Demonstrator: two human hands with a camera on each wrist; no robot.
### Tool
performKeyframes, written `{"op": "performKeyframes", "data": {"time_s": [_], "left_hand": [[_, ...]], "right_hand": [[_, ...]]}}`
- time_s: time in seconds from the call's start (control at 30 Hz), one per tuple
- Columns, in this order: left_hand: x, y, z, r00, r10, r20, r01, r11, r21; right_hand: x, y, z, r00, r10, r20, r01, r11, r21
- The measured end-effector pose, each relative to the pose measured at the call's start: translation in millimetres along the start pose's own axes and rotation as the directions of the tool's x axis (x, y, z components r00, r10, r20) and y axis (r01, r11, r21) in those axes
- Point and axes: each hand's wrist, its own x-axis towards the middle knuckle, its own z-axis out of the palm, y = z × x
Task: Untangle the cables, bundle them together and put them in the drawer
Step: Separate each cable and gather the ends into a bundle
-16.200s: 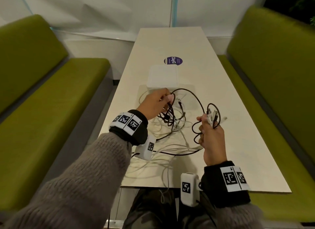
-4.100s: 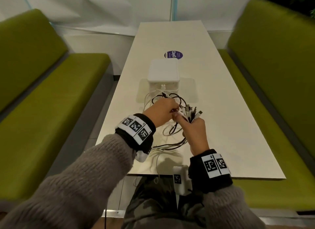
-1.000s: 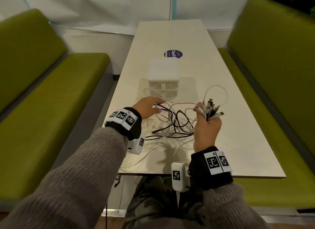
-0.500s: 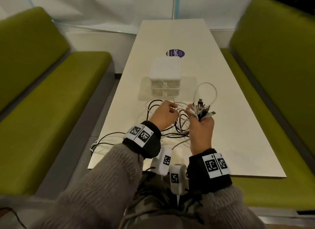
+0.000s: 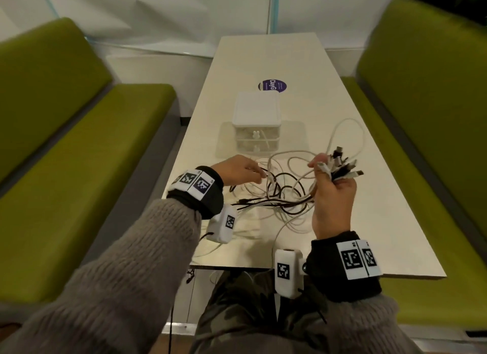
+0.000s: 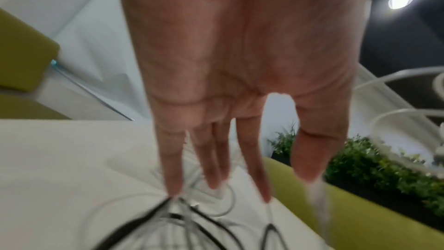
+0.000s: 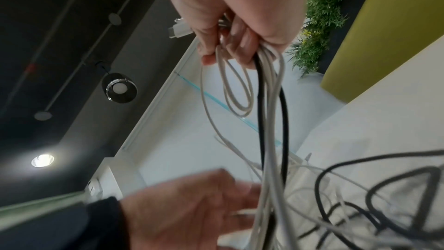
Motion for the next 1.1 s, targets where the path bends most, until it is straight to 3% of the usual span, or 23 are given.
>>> {"op": "performKeyframes", "data": {"time_s": [0.07,0.13,0.17,0.23,0.27,0.3,0.37,0.4,0.47,0.6,0.83,0.93,1.0,1.1], "left_hand": [[-3.8,-8.0,-6.2,0.999,0.015,-0.036,-0.016,0.999,-0.029],[-6.8,-9.4,-7.6,0.989,0.006,-0.149,-0.028,0.988,-0.150],[-8.3,-8.6,-7.8,0.964,-0.003,-0.266,-0.052,0.979,-0.197],[-16.2,-0.6,-8.9,0.846,0.056,-0.530,-0.162,0.975,-0.155],[-21.7,5.6,-9.2,0.806,0.137,-0.576,-0.239,0.965,-0.105],[-27.2,12.6,-9.2,0.802,0.241,-0.546,-0.317,0.947,-0.048],[-35.2,26.9,-5.5,0.846,0.409,-0.343,-0.415,0.908,0.061],[-36.0,30.5,-2.8,0.864,0.439,-0.245,-0.431,0.898,0.090],[-34.1,33.0,0.5,0.879,0.436,-0.195,-0.433,0.899,0.060],[-29.6,24.5,-1.4,0.882,0.365,-0.298,-0.375,0.927,0.027],[-44.3,17.4,-26.3,0.769,0.317,-0.556,-0.352,0.935,0.046],[-64.0,-5.4,-48.2,0.695,0.262,-0.670,-0.326,0.945,0.030],[-80.9,-40.3,-62.0,0.610,0.138,-0.780,-0.236,0.972,-0.013],[-111.5,-114.3,-74.6,0.389,-0.210,-0.897,0.077,0.978,-0.196]], "right_hand": [[3.3,-1.9,-1.8,1.000,0.002,-0.008,-0.003,1.000,-0.014],[2.9,0.1,-2.1,1.000,0.028,0.000,-0.028,0.999,-0.034],[1.6,1.5,-1.6,0.999,0.039,0.009,-0.038,0.998,-0.041],[-0.9,3.3,0.3,0.998,0.052,0.031,-0.051,0.998,-0.030],[-2.2,2.8,1.2,0.997,0.056,0.051,-0.054,0.998,-0.023],[-2.9,1.8,1.6,0.996,0.055,0.074,-0.053,0.998,-0.025],[-4.2,-0.6,1.7,0.992,0.039,0.117,-0.035,0.999,-0.039],[-4.7,-1.4,1.6,0.991,0.034,0.129,-0.029,0.999,-0.039],[-4.7,-1.7,-0.1,0.991,0.036,0.127,-0.033,0.999,-0.029],[-6.3,-0.6,-2.1,0.996,0.034,0.078,-0.029,0.997,-0.068],[-9.1,5.0,-3.6,0.986,0.159,0.056,-0.151,0.981,-0.123],[-7.4,0.7,-9.3,0.983,0.168,0.071,-0.163,0.984,-0.073],[-5.0,-1.6,-12.6,0.978,0.182,0.102,-0.181,0.983,-0.019],[-5.8,-1.4,-14.0,0.965,0.221,0.145,-0.229,0.972,0.045]]}}
